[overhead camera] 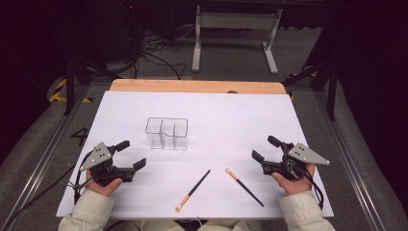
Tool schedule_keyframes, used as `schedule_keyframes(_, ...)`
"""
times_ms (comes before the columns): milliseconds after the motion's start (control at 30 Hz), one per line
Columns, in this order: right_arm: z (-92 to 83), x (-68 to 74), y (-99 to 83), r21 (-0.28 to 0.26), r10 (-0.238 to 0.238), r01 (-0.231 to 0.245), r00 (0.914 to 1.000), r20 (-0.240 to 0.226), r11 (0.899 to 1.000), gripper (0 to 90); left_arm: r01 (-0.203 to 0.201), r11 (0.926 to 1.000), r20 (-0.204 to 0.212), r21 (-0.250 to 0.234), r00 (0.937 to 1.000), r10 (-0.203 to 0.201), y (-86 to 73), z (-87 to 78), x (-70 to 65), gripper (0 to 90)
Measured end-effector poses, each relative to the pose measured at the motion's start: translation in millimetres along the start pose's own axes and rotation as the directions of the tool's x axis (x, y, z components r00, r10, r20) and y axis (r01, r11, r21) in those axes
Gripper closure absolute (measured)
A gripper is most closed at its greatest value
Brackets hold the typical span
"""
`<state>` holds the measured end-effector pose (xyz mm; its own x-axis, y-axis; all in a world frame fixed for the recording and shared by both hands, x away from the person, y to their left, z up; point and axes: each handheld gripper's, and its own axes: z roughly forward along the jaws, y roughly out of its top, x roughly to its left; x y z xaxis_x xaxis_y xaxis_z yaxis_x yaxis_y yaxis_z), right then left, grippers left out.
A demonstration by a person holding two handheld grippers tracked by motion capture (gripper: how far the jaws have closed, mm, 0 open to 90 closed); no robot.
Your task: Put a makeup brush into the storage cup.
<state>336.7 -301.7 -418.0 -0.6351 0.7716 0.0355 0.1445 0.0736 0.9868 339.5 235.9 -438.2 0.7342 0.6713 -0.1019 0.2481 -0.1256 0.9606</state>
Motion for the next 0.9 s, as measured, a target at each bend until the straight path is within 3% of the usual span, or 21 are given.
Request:
schedule_keyframes(267,0.0,0.4,0.4,0.001,-0.002,0.002,1.0000,-0.002,1.000,15.5,-0.008,1.0000,-0.003,0.004,1.0000,0.008,0.5,-1.2,-0.1,8.1)
schedule_keyframes(433,1.2,0.1,-0.2,0.028,-0.005,0.005,1.0000,-0.002,1.000,17.0,-0.009,1.0000,-0.010,0.003,0.9999,0.009,0.9,-2.5,-0.7,8.1)
schedule_keyframes(700,-1.1,-0.6,5.3,0.001,0.007,-0.007,1.0000,-0.003,1.000,16.9,-0.007,0.9999,-0.014,0.011,0.9999,0.007,0.9,-2.2,-1.2,8.1)
schedule_keyframes(900,8.2,6.0,13.1,0.017,-0.004,0.004,0.9998,-0.021,1.000,16.8,-0.011,0.9998,-0.012,0.015,0.9999,0.011,0.4,-1.5,-1.0,8.4)
